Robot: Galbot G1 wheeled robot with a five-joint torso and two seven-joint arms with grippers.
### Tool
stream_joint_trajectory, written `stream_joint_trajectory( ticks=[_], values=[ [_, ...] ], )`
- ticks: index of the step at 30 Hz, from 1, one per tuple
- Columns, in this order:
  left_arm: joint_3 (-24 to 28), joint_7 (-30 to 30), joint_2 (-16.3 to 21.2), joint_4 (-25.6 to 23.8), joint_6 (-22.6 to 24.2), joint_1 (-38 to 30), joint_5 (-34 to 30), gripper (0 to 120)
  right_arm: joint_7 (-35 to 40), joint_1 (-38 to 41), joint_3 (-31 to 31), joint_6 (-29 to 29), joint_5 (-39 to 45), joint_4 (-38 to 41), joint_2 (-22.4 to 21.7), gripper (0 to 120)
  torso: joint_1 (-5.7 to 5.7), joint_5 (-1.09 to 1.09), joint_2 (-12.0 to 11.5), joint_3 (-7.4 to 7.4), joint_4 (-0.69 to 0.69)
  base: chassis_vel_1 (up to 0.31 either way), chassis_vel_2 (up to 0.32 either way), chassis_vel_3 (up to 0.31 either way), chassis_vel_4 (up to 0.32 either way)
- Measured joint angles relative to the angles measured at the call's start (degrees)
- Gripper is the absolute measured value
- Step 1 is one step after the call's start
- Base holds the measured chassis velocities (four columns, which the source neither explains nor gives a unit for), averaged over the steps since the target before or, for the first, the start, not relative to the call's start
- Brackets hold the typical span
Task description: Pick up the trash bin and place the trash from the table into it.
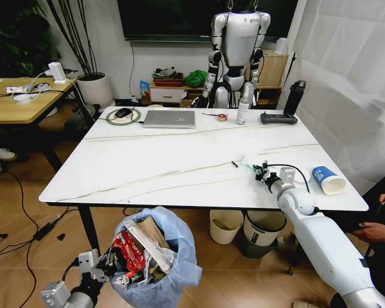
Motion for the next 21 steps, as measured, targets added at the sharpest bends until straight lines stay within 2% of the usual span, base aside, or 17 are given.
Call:
stream_joint_trajectory(
  ticks=[13,17,18,19,21],
  values=[
    [0.20,-0.01,0.03,0.39,-0.06,-0.33,-0.08,0,0.13,-1.70,0.54,2.15,5.70,6.73,-1.22,0,0.00,0.00,0.00,0.00,0.01,0.000,0.000,0.000,0.000],
    [0.45,-0.01,0.09,0.49,-0.06,-0.58,-0.31,0,-0.53,-4.99,0.71,3.16,12.07,15.66,-3.89,0,0.01,-0.01,0.00,0.00,0.00,0.000,0.000,0.000,0.000],
    [0.51,-0.01,0.19,0.51,-0.06,-0.63,-0.37,0,-1.10,-6.76,0.02,3.66,13.57,20.61,-5.48,0,0.00,-0.04,0.00,0.00,-0.01,0.000,0.000,0.000,0.000],
    [0.51,-0.01,0.19,0.51,-0.06,-0.63,-0.37,0,-1.10,-6.76,0.02,3.66,13.57,20.61,-5.48,0,0.00,-0.04,0.00,0.00,-0.01,0.000,0.000,0.000,0.000],
    [0.55,-0.01,0.20,0.49,-0.06,-0.63,-0.43,0,-1.85,-8.93,-1.77,4.00,15.43,26.52,-7.33,0,0.00,-0.02,0.00,0.00,-0.01,0.000,0.000,0.000,0.000]
  ],
)
